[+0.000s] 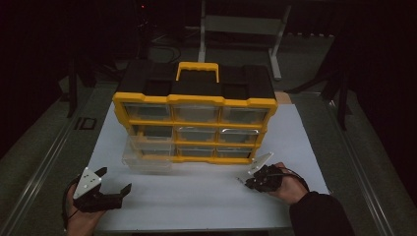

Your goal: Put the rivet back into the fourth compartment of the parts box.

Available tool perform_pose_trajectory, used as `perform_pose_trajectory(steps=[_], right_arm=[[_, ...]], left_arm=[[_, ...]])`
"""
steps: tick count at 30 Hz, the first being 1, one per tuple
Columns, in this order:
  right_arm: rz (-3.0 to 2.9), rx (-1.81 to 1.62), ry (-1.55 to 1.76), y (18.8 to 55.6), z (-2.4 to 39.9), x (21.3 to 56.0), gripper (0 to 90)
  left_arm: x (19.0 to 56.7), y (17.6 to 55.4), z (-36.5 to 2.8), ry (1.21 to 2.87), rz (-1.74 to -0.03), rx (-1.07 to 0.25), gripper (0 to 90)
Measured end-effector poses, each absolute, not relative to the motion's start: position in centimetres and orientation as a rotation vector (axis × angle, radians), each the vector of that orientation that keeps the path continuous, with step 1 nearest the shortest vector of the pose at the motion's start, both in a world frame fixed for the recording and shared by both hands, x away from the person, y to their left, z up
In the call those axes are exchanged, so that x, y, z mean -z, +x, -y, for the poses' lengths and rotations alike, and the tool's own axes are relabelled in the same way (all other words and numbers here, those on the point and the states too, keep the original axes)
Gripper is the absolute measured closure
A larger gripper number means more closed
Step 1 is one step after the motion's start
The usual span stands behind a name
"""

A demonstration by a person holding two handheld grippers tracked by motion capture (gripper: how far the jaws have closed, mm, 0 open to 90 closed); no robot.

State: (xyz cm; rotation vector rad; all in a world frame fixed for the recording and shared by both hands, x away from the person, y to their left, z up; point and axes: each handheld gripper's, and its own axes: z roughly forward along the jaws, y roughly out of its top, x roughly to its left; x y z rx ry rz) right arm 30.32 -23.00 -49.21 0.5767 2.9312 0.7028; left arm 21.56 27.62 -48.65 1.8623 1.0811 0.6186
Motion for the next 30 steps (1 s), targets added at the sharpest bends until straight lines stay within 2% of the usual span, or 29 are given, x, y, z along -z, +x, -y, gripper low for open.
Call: perform_pose_trajectory(steps=[11, 30], right_arm=[[-2.904, -0.748, 0.449, 29.5, 21.5, 44.6, 83.4], [-2.891, -1.036, 0.201, 30.8, 11.9, 39.4, 83.5]], left_arm=[[48.7, 21.6, -27.6, 1.867, -1.08, -0.617, 0.1], [48.7, 21.5, -27.6, 1.865, -1.078, -0.616, 0.1]])
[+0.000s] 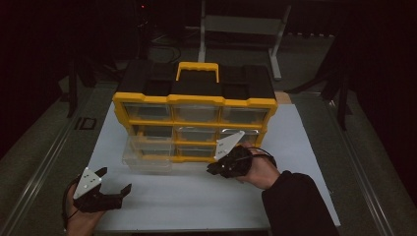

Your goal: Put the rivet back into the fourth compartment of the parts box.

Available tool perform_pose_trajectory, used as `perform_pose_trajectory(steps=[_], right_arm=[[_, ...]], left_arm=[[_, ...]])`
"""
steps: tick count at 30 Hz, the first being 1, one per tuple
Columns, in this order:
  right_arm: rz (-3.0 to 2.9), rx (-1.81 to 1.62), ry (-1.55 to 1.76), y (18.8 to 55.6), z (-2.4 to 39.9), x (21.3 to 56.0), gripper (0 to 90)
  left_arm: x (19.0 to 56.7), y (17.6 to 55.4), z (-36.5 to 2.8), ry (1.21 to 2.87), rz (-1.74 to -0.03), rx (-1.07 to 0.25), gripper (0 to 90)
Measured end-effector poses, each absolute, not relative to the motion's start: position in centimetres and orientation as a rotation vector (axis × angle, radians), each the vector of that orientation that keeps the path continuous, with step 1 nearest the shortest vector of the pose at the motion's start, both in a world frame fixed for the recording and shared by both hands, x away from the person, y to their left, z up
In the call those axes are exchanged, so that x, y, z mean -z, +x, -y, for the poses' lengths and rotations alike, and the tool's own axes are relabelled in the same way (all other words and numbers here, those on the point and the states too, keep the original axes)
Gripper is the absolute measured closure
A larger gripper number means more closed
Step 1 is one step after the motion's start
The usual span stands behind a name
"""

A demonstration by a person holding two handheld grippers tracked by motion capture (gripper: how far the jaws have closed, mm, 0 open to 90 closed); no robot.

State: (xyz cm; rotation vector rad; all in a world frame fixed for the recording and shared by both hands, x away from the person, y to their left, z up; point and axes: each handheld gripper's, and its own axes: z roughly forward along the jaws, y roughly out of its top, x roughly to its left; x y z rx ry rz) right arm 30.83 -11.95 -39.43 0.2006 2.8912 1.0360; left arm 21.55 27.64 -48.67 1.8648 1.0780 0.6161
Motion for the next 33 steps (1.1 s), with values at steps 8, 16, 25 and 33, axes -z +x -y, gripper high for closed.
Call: perform_pose_trajectory(steps=[8, 16, 25, 33], right_arm=[[-2.86, -1.114, 0.129, 31.0, 8.7, 37.0, 83.4], [-2.814, -1.247, 0.118, 32.0, 7.0, 35.0, 83.5], [-2.739, -1.435, 0.159, 32.8, 6.0, 33.9, 83.5], [-2.708, -1.522, 0.162, 32.8, 3.8, 33.8, 83.5]], left_arm=[[48.7, 21.5, -27.7, 1.865, -1.077, -0.615, 0.2], [48.7, 21.6, -27.6, 1.867, -1.076, -0.614, 0.1], [48.7, 21.6, -27.6, 1.868, -1.074, -0.615, 0.2], [48.7, 21.5, -27.6, 1.87, -1.072, -0.616, 0.1]])
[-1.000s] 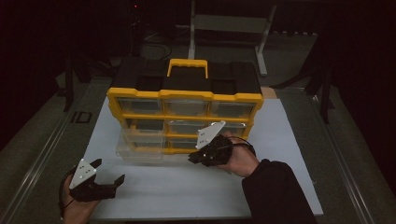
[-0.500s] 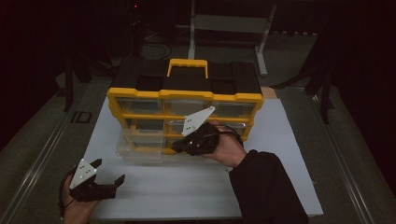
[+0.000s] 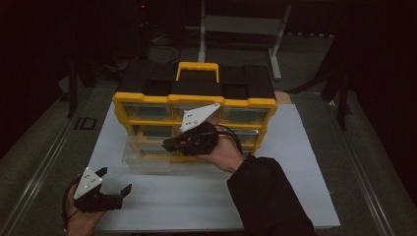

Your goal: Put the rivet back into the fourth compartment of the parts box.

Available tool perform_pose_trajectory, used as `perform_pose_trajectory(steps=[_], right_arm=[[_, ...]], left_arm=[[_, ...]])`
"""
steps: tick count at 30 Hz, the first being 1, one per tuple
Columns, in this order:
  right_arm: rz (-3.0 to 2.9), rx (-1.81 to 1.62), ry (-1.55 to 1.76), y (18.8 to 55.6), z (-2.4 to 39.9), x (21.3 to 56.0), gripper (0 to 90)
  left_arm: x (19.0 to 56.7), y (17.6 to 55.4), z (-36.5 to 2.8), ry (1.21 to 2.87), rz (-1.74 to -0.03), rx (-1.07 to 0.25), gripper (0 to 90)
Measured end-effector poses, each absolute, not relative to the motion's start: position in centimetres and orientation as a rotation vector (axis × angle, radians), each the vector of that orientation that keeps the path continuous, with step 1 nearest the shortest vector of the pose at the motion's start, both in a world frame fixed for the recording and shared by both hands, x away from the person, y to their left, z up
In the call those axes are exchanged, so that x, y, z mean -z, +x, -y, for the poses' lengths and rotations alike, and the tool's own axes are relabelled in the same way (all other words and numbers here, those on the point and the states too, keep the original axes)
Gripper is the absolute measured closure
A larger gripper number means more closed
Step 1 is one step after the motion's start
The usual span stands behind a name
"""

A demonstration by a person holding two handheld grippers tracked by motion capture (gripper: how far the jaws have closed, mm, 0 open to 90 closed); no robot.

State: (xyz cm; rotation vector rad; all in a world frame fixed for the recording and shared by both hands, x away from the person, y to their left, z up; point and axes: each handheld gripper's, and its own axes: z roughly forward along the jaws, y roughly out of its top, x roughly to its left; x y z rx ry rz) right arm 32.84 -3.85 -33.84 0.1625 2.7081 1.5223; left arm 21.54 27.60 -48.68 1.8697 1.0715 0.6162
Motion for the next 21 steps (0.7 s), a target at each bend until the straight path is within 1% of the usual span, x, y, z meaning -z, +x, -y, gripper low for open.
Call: perform_pose_trajectory(steps=[3, 5, 6, 7, 9, 10, 11, 16, 20, 21], right_arm=[[-2.718, -1.529, 0.148, 32.7, 2.9, 34.0, 83.1], [-2.725, -1.539, 0.12, 32.6, 2.3, 34.2, 60.8], [-2.725, -1.539, 0.12, 32.6, 2.3, 34.2, 60.8], [-2.741, -1.519, 0.11, 32.4, 2.1, 34.3, 45.2], [-2.732, -1.489, 0.126, 32.2, 2.2, 34.3, 30.8], [-2.732, -1.489, 0.126, 32.2, 2.2, 34.3, 30.8], [-2.705, -1.468, 0.142, 32.0, 2.6, 34.2, 22.5], [-2.7, -1.406, 0.13, 31.7, 4.0, 34.1, 20.1], [-2.753, -1.203, 0.113, 31.0, 6.2, 35.2, 20.9], [-2.753, -1.203, 0.113, 31.0, 6.2, 35.2, 20.9]], left_arm=[[48.7, 21.5, -27.6, 1.87, -1.071, -0.616, 0.1], [48.7, 21.5, -27.7, 1.871, -1.07, -0.616, 0.1], [48.7, 21.5, -27.7, 1.871, -1.07, -0.616, 0.2], [48.7, 21.5, -27.7, 1.872, -1.07, -0.618, 0.1], [48.7, 21.5, -27.7, 1.872, -1.07, -0.618, 0.1], [48.7, 21.5, -27.7, 1.872, -1.07, -0.618, 0.1], [48.7, 21.5, -27.7, 1.872, -1.07, -0.618, 0.2], [48.6, 21.5, -27.7, 1.871, -1.071, -0.618, 0.1], [48.7, 21.5, -27.6, 1.872, -1.071, -0.617, 0.1], [48.7, 21.5, -27.6, 1.872, -1.071, -0.617, 0.1]])
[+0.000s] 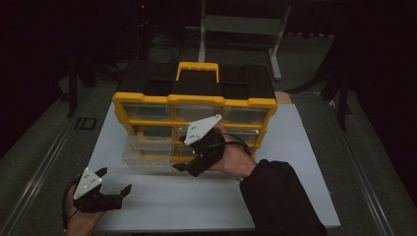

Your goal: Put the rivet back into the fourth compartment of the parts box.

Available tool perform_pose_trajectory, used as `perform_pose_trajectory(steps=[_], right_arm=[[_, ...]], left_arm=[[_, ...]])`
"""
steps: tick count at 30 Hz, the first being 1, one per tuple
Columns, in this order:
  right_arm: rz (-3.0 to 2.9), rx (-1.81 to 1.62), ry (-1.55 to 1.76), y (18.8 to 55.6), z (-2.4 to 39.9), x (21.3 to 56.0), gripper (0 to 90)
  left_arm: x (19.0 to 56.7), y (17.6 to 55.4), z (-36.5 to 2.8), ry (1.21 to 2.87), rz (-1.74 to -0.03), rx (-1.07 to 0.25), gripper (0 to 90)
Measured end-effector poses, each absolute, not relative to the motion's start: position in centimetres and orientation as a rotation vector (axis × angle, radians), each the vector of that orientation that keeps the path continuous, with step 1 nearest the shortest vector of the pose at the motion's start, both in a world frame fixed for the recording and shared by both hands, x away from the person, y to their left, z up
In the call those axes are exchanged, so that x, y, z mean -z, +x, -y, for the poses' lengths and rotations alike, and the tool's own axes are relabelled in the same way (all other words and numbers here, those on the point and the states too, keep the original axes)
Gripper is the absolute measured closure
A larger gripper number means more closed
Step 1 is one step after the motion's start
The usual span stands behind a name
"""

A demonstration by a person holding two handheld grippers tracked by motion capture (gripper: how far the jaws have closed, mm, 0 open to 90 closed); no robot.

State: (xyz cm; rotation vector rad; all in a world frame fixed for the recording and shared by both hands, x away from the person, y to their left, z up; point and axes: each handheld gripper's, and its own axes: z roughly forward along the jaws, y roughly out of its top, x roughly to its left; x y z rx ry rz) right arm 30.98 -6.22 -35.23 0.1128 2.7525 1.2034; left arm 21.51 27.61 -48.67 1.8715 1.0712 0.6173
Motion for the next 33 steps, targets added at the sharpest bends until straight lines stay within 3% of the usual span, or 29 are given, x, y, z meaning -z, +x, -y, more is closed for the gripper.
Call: perform_pose_trajectory(steps=[13, 23, 33], right_arm=[[-2.832, -0.847, 0.236, 29.6, 12.3, 41.4, 25.6], [-2.882, -0.697, 0.519, 30.2, 17.7, 46.2, 37.5], [-2.884, -0.557, 0.672, 31.6, 17.8, 47.9, 59.7]], left_arm=[[48.6, 21.5, -27.6, 1.875, -1.071, -0.617, 0.2], [48.7, 21.6, -27.5, 1.878, -1.072, -0.615, 0.1], [48.7, 21.5, -27.5, 1.875, -1.072, -0.614, 0.2]])
